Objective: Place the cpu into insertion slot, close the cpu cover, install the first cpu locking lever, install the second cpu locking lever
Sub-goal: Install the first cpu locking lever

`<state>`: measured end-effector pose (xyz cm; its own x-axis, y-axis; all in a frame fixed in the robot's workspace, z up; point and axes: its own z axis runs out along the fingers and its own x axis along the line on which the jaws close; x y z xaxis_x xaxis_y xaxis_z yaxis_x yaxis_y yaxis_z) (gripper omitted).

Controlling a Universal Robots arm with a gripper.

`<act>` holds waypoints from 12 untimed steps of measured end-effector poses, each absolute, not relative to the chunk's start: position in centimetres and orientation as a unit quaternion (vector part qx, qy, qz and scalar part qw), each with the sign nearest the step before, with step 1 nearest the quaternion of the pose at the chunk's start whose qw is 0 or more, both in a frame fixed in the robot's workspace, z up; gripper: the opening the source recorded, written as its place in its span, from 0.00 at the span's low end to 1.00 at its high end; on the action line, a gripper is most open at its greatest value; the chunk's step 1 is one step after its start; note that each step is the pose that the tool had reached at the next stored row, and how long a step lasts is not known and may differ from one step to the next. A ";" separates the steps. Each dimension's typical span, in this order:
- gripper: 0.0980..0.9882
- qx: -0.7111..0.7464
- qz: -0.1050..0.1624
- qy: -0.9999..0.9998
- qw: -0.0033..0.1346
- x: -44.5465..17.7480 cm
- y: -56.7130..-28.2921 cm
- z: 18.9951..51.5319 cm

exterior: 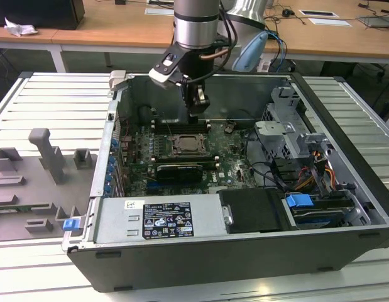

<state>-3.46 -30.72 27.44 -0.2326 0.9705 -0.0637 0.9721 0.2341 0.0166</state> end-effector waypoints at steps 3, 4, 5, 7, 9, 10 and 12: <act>0.01 0.597 -0.012 0.801 0.031 -3.5 -30.7 27.4; 0.01 0.589 -0.012 0.808 0.031 -3.5 -30.7 27.4; 0.01 0.583 -0.012 0.812 0.031 -3.5 -30.7 27.4; 0.01 0.571 -0.011 0.820 0.031 -3.5 -30.7 27.4; 0.01 0.560 -0.011 0.828 0.031 -3.5 -30.7 27.4; 0.01 0.554 -0.011 0.832 0.031 -3.5 -30.7 27.4; 0.01 0.544 -0.010 0.839 0.031 -3.5 -30.7 27.4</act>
<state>-3.46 -30.72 27.41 -0.4065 0.9114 -0.0636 0.9127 0.4082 0.0167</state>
